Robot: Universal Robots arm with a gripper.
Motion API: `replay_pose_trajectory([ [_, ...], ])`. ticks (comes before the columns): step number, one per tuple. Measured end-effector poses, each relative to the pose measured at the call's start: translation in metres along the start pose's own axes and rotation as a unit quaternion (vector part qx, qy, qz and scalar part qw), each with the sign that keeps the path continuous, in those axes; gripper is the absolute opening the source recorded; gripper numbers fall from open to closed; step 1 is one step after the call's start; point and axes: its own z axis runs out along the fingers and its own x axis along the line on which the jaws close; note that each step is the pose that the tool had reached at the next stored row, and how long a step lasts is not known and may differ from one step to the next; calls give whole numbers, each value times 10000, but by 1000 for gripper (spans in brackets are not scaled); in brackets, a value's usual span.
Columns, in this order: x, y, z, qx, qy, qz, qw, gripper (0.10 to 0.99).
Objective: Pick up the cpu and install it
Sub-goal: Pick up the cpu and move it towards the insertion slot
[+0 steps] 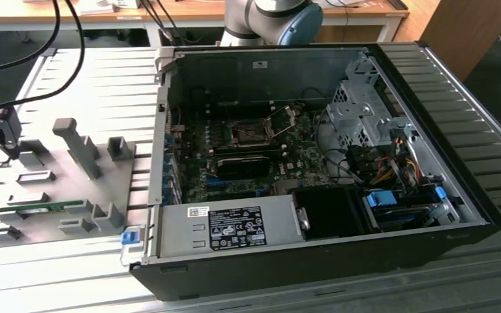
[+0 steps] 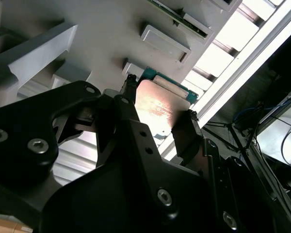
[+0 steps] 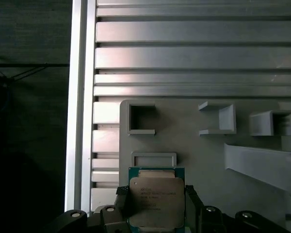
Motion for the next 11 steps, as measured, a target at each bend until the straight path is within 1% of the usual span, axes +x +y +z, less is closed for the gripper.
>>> replay_pose_trajectory([
  [6,1,3,-36,-2,0,0,10000,541],
  [11,2,10,-103,-6,0,0,10000,541],
])
